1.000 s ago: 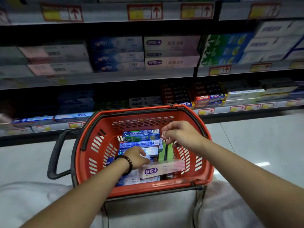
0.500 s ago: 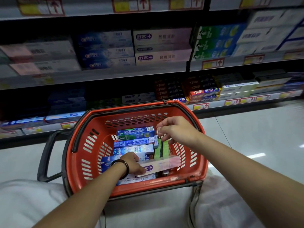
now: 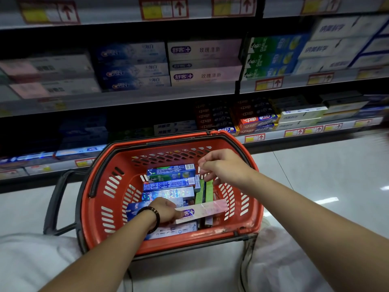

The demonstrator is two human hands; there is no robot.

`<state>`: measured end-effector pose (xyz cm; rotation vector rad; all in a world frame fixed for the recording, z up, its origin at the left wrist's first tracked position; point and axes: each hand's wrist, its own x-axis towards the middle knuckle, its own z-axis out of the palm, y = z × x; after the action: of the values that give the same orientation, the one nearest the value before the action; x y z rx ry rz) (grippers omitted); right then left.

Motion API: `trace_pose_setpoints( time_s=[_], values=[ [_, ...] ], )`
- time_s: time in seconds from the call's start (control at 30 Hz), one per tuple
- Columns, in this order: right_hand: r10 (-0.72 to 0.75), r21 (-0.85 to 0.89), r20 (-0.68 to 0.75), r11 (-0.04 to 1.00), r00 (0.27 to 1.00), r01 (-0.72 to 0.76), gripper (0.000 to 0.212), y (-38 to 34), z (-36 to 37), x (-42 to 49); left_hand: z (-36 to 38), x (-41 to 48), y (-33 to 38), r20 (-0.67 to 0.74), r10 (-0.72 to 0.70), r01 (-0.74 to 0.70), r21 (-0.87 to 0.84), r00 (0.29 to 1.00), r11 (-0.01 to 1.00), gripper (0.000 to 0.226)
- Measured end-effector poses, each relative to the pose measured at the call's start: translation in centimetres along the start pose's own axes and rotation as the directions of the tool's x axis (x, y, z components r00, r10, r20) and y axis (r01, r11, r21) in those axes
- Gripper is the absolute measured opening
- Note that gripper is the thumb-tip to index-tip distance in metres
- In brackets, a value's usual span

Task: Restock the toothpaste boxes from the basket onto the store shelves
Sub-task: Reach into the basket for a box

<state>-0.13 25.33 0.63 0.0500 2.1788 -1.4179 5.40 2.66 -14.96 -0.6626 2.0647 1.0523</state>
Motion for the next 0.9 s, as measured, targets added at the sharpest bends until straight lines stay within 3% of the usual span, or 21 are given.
trace_pose_setpoints(
  time_s=[0.27, 0.57, 0.9],
  values=[
    [-0.009, 0.004, -0.012, 1.000, 1.000, 0.009, 0.010, -0.2, -0.2, -0.2, -1.1, -0.9, 0.2, 0.034, 0.002, 0.002, -0.117, 0.999, 0.993, 0.015],
    [-0.017, -0.022, -0.028, 1.000, 0.999, 0.016, 0.011, -0.5, -0.5, -0.4, -3.1, -3.3, 1.0, -0.011, 0.019, -0.021, -0.151, 1.000, 0.988, 0.025],
    [-0.008, -0.073, -0.036, 0.997, 0.999, 0.006, 0.011, -0.5, -0.8, -0.5, -7.0, -6.7, 2.8, -0.046, 0.046, -0.057, -0.283, 0.998, 0.957, 0.010]
  ],
)
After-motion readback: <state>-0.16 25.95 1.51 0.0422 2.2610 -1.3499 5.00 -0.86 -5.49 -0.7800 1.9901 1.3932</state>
